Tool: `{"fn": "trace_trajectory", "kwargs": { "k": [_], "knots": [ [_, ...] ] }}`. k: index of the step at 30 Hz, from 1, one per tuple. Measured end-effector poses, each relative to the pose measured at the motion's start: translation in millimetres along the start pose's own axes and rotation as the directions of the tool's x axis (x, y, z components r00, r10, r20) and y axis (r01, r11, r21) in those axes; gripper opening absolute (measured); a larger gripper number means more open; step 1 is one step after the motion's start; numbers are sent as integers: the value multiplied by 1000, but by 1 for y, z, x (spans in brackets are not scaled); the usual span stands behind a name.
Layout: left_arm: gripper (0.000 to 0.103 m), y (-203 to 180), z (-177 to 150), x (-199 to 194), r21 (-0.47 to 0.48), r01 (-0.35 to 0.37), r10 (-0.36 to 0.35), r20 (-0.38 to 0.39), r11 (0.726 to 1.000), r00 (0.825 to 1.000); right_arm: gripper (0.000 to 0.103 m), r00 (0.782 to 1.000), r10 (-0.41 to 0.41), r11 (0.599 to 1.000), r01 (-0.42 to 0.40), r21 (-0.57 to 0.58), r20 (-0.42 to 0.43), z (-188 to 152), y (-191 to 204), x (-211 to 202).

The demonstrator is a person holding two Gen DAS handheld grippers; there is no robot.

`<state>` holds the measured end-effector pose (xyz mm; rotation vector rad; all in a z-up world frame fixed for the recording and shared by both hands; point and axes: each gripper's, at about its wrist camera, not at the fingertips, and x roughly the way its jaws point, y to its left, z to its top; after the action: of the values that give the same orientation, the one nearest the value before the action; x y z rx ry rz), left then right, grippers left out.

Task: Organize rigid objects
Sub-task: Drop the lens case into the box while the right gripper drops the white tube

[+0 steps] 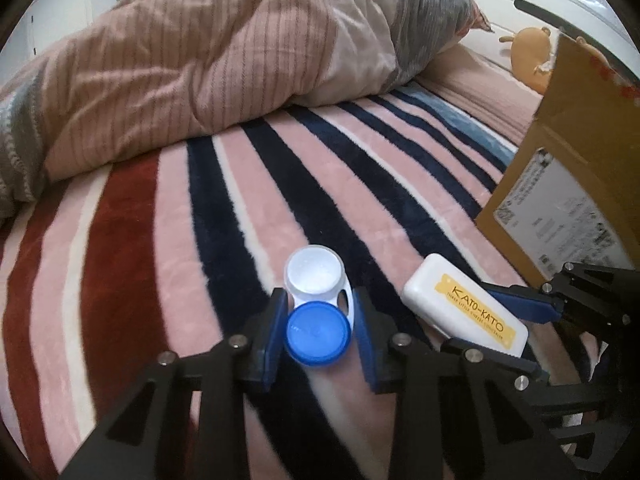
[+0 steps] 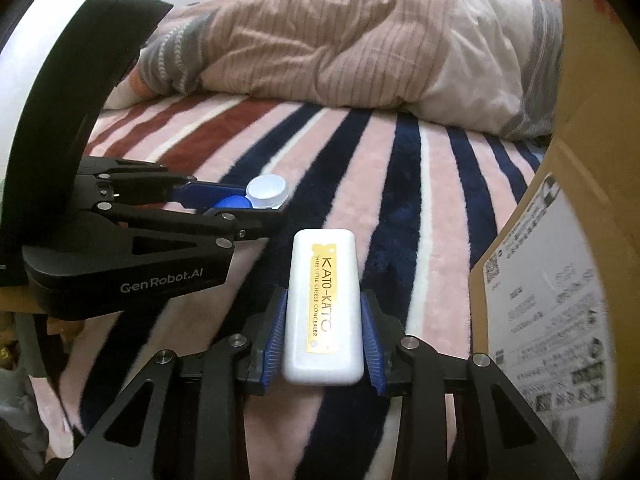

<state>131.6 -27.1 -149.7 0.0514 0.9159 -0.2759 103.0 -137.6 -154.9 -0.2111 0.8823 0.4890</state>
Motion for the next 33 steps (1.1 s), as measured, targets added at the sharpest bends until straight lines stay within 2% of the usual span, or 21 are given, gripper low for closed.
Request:
{"fn": "trace_trajectory", "kwargs": {
  "k": [9, 15, 18, 23, 27, 33],
  "knots": [
    [30, -14, 0, -98, 11, -53, 51, 126, 999, 991, 31, 989, 31, 999, -24, -49, 143, 11, 19, -79],
    [30, -40, 12, -156, 48, -68, 57, 209, 997, 976, 31, 964, 49, 997, -32, -71, 260, 19, 17, -143],
    [30, -58, 22, -174, 72, -51, 32, 240, 996, 970, 31, 951, 46, 998, -28, -63, 306, 20, 6, -169],
    [30, -98, 41, -184, 129, -31, -4, 263, 991, 965, 31, 933, 15, 1000, -7, -24, 360, 14, -25, -197],
    [30, -132, 58, -180, 171, 10, -53, 250, 985, 967, 31, 923, -21, 1000, 15, 19, 384, 7, -61, -211],
    [30, -175, 82, -152, 217, 44, -88, 201, 975, 976, 31, 924, -81, 995, 50, 92, 374, -6, -122, -213]
  ]
}}
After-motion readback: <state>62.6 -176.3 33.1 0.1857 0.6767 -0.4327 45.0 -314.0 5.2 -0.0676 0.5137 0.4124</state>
